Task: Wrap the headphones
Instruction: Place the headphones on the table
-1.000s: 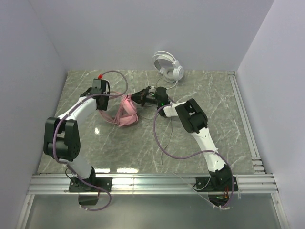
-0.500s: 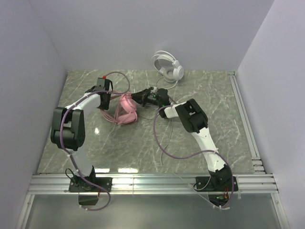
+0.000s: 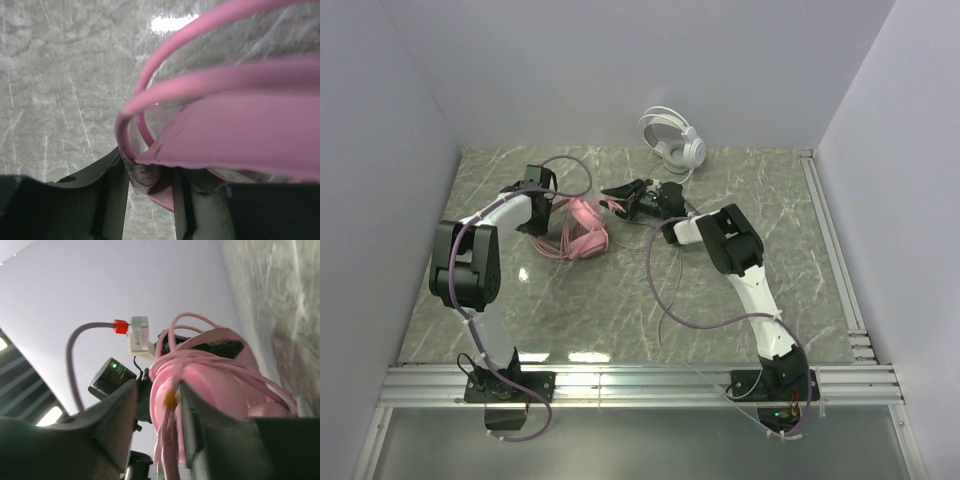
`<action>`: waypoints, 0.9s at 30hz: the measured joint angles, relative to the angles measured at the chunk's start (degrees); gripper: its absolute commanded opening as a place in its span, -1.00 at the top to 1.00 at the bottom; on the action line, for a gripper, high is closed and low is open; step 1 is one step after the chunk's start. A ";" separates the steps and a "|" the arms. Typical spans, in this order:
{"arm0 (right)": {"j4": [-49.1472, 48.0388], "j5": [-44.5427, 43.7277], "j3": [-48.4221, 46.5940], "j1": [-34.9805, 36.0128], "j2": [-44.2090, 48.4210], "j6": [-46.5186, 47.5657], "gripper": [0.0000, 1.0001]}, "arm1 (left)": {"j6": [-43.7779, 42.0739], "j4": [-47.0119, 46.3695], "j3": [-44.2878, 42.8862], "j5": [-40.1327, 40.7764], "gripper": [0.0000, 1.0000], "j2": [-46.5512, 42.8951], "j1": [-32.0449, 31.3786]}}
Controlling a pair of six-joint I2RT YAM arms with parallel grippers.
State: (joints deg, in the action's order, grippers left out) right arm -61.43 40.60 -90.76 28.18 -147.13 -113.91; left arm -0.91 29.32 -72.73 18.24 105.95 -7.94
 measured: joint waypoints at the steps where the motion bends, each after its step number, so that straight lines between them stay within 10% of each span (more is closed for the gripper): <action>1: 0.46 0.39 0.52 -0.50 0.59 0.50 0.02 | 0.09 0.44 -0.04 -0.04 0.21 0.07 0.04; 4: 4.04 2.05 1.18 -2.25 3.23 4.20 -0.43 | 0.11 1.60 -0.33 -0.17 0.21 0.13 0.15; 27: 33.88 10.25 -7.98 5.55 13.64 36.13 -0.18 | 1.18 3.10 -0.90 -0.39 0.01 0.42 0.39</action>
State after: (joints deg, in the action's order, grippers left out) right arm -27.55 50.85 -98.74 33.74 -133.49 -77.78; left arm 0.27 32.42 -73.63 17.85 106.37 -7.55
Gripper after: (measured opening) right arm 0.598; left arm 0.474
